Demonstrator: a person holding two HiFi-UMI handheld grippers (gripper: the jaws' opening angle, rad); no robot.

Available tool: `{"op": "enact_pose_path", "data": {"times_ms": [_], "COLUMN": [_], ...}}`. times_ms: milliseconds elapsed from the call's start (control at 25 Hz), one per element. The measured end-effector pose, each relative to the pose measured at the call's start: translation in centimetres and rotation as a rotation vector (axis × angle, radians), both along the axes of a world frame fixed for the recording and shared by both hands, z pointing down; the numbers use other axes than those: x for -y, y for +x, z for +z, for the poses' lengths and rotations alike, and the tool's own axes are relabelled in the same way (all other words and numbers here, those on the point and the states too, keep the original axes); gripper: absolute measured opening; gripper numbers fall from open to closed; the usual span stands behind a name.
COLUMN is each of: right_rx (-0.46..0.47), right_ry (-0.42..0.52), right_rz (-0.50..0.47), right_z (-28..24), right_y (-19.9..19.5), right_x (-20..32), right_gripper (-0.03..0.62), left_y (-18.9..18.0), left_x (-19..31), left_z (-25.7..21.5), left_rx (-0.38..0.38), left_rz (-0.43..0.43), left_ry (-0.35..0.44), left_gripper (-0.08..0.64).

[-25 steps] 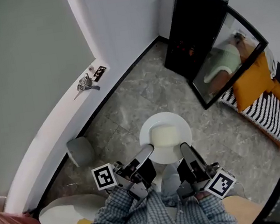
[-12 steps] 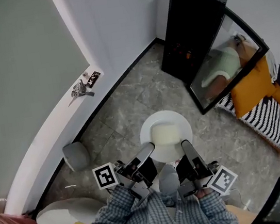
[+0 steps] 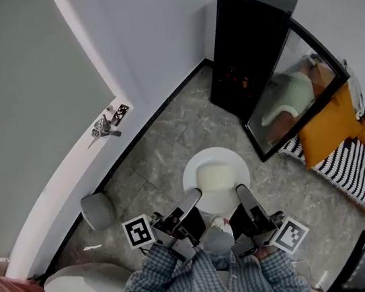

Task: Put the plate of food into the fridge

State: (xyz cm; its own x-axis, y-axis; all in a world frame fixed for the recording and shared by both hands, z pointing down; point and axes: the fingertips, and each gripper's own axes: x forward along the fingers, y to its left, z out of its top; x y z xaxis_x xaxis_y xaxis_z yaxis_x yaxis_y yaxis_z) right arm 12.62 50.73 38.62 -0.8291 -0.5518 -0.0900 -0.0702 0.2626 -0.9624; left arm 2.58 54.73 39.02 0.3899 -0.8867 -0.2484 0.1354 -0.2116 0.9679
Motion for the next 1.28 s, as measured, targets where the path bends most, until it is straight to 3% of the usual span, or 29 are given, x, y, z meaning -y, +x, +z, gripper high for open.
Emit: {"op": "enact_pose_path", "data": {"times_ms": [840,1280], "right_rx": [-0.006,-0.038], "right_ry": [0.029,0.025], "right_rz": [-0.018,-0.018], "right_z": [0.1,1.0], "right_y": [4.3,3.1], "right_x": [5.7,9.3], "right_gripper": [0.092,0.092], "left_y": [4.4,3.2], "left_x": [6.0,9.4], "left_z": [0.3,1.0], "left_rx": [0.004,0.0], "left_rz": [0.003,0.005], "left_ry": [0.002,-0.009], "left_gripper": [0.075,0.075]}}
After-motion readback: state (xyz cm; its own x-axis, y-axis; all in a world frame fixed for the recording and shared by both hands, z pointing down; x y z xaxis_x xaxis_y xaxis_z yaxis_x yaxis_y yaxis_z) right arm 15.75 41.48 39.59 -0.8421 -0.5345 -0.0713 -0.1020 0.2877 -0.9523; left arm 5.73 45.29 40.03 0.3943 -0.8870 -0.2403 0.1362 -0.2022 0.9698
